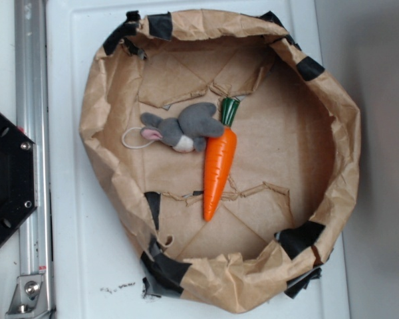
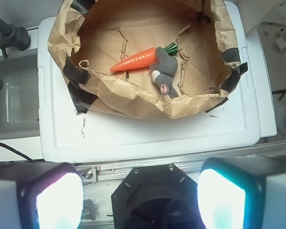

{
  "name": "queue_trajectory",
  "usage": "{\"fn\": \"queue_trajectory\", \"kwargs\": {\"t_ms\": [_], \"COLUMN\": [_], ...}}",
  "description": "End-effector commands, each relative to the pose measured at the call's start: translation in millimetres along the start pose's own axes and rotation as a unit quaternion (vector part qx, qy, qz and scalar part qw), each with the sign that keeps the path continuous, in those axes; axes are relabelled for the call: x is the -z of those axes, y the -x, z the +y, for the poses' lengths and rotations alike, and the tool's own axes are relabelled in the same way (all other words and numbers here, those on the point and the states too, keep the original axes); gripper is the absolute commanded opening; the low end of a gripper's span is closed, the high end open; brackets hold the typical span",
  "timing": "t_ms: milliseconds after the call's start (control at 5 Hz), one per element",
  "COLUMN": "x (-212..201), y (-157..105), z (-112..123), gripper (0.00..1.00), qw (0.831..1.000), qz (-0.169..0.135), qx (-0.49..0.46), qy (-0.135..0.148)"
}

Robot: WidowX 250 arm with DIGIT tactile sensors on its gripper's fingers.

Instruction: Grab the gray animal.

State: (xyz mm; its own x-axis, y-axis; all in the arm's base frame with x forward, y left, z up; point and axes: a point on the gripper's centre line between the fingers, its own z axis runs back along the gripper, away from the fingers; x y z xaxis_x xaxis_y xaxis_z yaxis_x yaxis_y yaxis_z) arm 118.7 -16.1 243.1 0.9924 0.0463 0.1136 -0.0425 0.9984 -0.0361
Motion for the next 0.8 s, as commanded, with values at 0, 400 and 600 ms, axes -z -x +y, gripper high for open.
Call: {"fn": "queue_trajectory", "kwargs": {"t_ms": [0,400,600], "x": [0,57,111], "y": [0,-89,-108], "z": [0,33,43], "gripper": [1.00,1.00,1.00], "qw": [1.000,0.997,0.998], "qz": [0.000,-0.065,-0.042], "qx": [0.000,0.029,0.030], "qy": [0.000,0.036,0.021]}}
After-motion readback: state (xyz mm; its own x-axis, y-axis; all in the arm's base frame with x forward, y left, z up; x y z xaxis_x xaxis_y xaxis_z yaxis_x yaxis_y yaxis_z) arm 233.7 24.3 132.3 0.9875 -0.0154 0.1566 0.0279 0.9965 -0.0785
